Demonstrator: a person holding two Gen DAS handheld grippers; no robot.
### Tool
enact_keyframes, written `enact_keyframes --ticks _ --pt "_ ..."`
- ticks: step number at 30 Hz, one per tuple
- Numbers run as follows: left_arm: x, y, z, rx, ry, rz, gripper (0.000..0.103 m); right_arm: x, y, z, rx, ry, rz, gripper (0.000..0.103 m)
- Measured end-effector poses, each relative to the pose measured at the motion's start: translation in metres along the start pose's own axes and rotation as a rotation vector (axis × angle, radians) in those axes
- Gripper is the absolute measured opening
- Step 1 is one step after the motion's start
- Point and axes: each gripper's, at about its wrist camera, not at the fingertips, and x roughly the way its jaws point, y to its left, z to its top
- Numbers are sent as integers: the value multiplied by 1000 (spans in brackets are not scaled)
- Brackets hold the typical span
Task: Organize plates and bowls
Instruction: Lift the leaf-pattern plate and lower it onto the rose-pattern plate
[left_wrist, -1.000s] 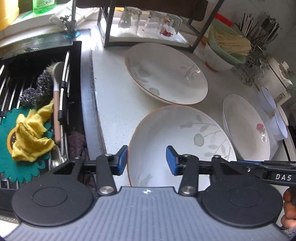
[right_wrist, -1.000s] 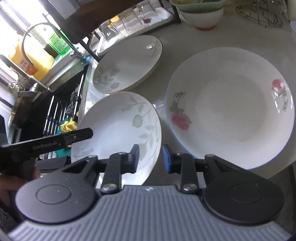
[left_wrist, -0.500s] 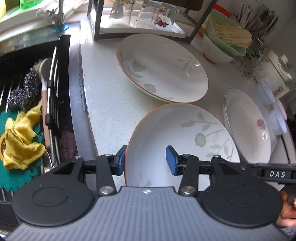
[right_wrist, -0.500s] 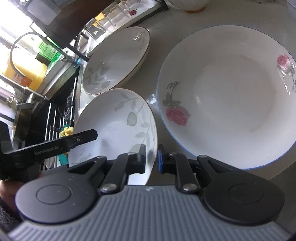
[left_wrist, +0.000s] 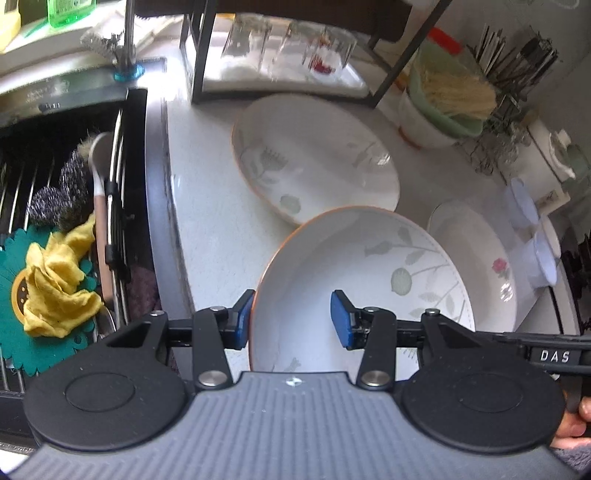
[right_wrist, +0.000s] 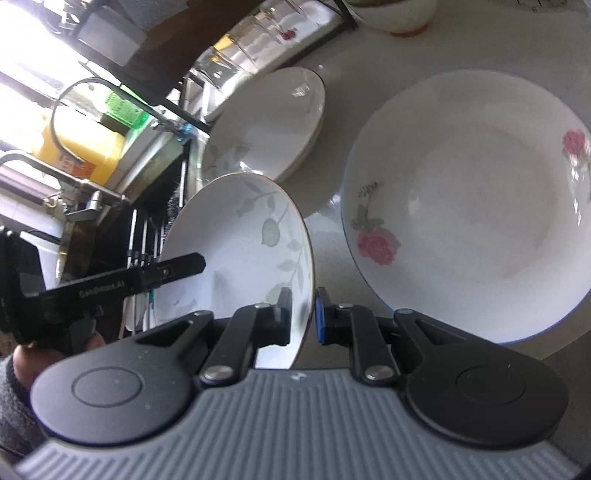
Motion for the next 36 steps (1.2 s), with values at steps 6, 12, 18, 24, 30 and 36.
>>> enact_keyframes --ticks 6,12,18,24,30,36 --pt "-15 -30 18 14 -42 -3 49 -29 -2 16 -38 -54 34 16" --pt "-15 -68 26 0 -84 -7 49 -53 -27 28 -52 -64 74 16" --pt "-4 -106 28 -1 -76 -7 48 -76 -50 38 -63 -74 75 16" --pt "16 -133 26 17 -61 -8 47 -87 -80 46 -50 -66 63 16" --pt "45 -147 19 47 -17 31 45 -76 -101 51 -54 -32 8 16" --pt "65 -148 14 11 41 75 45 -66 -115 54 -67 -27 19 16"
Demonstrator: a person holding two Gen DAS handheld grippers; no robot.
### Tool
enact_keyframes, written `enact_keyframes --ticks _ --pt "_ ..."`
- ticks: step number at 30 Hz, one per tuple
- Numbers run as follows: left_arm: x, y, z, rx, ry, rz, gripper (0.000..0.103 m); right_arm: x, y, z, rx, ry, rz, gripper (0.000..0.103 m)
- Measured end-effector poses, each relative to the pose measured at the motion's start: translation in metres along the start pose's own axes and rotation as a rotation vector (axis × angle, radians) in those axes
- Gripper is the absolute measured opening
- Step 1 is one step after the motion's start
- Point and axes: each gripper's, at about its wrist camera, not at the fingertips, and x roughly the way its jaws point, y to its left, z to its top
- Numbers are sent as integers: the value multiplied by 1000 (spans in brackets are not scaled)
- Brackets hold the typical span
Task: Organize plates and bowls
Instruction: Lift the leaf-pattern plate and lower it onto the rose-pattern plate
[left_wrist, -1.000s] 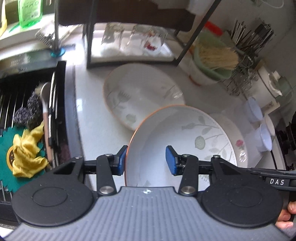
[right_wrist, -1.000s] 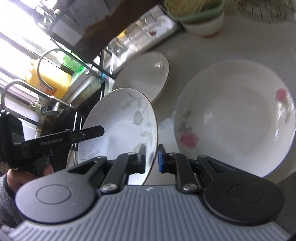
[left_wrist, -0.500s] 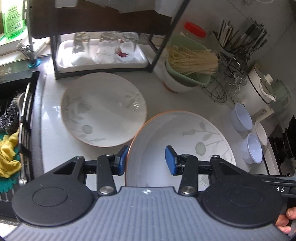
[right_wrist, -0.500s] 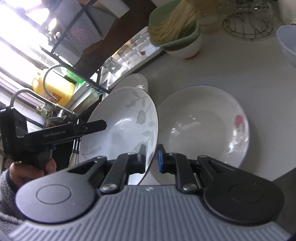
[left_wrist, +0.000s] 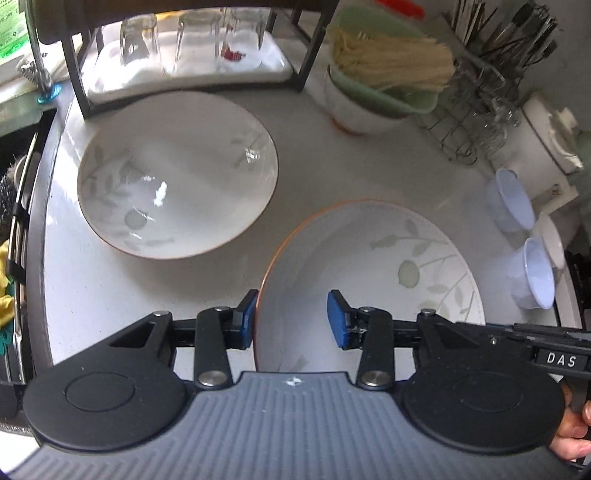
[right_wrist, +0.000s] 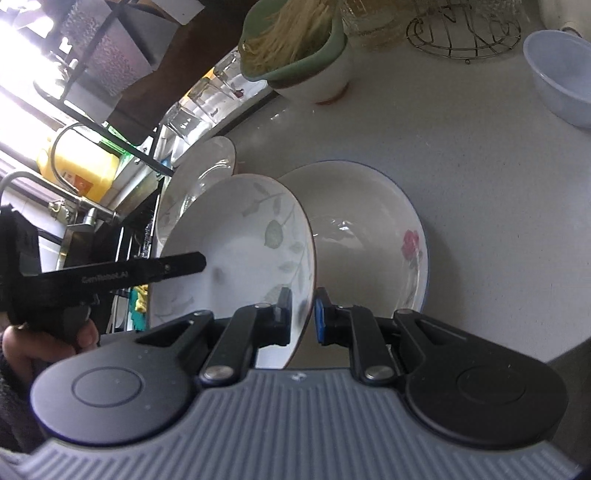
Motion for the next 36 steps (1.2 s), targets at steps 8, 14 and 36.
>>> enact_keyframes --ticks 8,14,36 --pt "19 -21 4 54 31 67 45 5 -13 8 -36 -29 -34 16" --pt "30 -35 9 87 37 103 45 9 -23 9 -43 -31 -61 16" --pt "25 -52 17 72 -39 126 45 4 -28 10 -43 -109 -152 16"
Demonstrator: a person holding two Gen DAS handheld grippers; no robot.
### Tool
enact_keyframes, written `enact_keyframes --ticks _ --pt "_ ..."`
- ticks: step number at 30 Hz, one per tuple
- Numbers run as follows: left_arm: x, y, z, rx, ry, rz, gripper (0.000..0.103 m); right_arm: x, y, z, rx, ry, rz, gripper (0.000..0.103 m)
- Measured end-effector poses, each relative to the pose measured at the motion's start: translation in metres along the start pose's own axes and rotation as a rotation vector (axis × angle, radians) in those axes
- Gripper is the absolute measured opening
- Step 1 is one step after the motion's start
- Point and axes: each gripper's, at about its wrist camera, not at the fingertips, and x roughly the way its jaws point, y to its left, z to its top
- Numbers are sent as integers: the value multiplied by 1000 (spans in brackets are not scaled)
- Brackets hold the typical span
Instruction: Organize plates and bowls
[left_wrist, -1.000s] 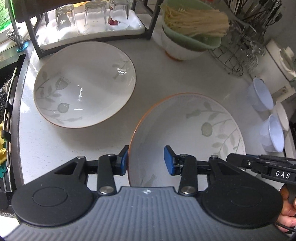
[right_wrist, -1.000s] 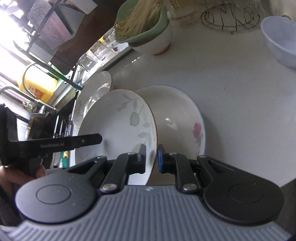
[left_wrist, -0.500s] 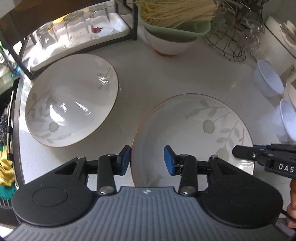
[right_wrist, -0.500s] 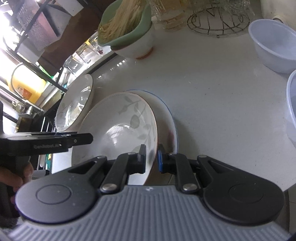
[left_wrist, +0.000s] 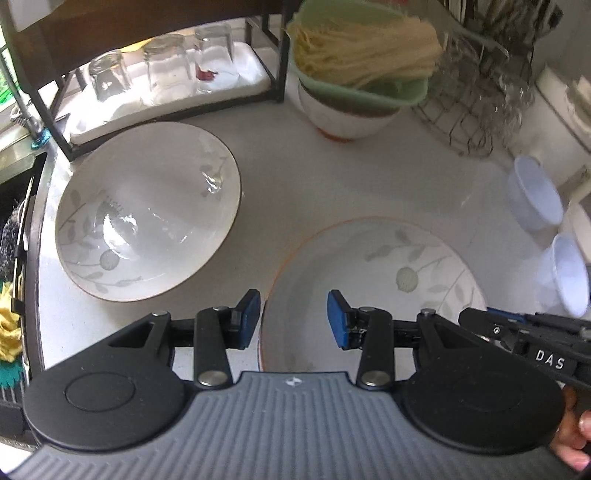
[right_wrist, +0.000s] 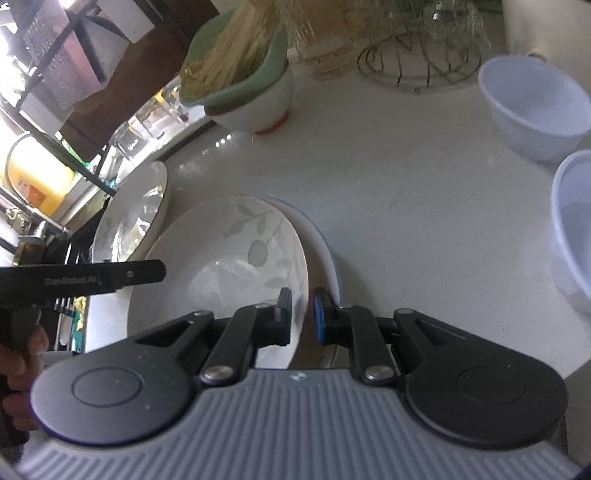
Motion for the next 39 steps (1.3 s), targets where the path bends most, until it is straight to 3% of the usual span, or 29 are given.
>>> enact_keyframes --ticks 8,17,24,39 --pt "-36 1 1 -51 -76 -44 45 -27 7 5 -26 -95 -40 16" --pt "-85 -13 0 -26 -162 -84 45 -77 23 17 -75 -230 -28 16" --pt "-114 -16 -7 -67 -198 -153 45 -113 31 15 -90 -309 -20 16" --pt "-152 -34 -36 -89 -249 -163 45 -156 37 -6 -129 -361 4 16"
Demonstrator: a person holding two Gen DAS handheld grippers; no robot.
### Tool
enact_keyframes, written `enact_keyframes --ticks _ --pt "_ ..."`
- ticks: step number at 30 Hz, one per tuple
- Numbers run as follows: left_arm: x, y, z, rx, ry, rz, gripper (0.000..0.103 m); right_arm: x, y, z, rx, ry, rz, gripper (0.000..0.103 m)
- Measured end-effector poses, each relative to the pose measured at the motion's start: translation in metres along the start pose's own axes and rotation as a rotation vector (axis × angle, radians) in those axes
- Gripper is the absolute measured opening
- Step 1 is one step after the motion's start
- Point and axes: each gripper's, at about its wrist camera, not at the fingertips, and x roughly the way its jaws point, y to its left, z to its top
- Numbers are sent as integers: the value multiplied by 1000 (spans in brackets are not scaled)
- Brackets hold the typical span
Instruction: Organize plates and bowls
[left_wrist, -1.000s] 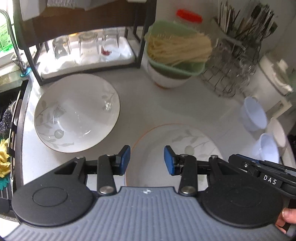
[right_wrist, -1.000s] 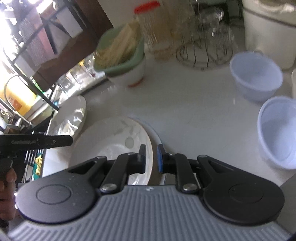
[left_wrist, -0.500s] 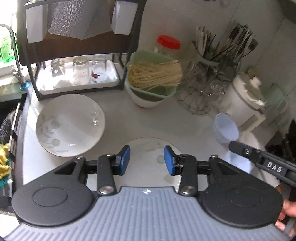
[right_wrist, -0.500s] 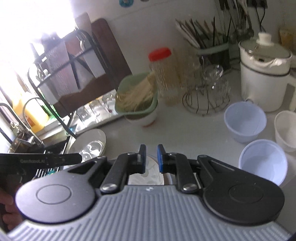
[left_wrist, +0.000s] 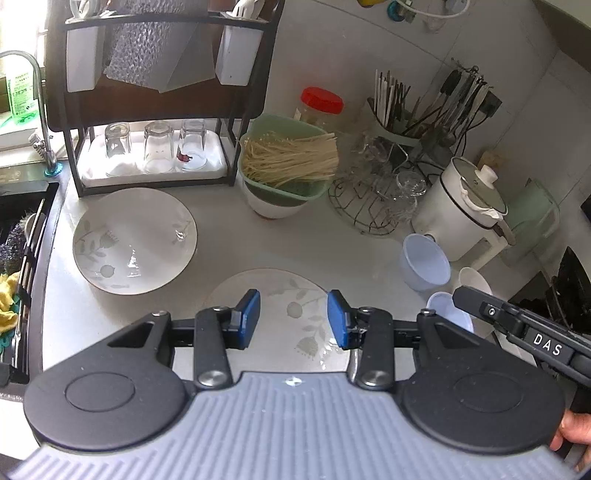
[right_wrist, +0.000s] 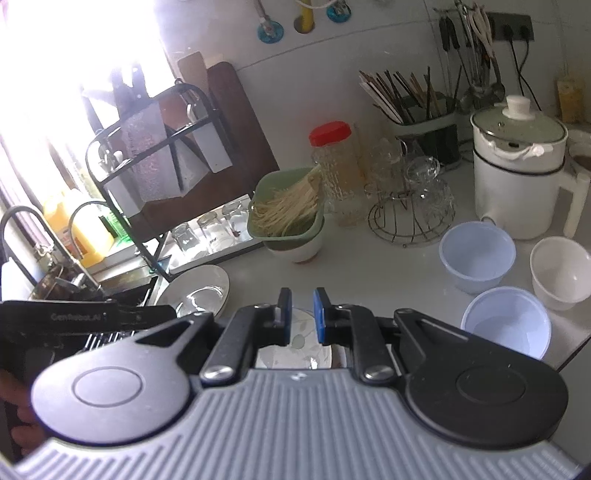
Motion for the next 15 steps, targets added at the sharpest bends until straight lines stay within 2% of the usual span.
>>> enact_keyframes --ticks 7,10,15 --pt "-20 -24 -17 14 -23 21 45 -25 -7 -8 -28 -10 25 16" --pt "-27 -31 -27 -7 -27 9 45 -35 -12 -13 -40 -16 46 16" --pt "-34 -39 -43 -38 -27 35 45 -43 -18 -23 -64 12 70 16"
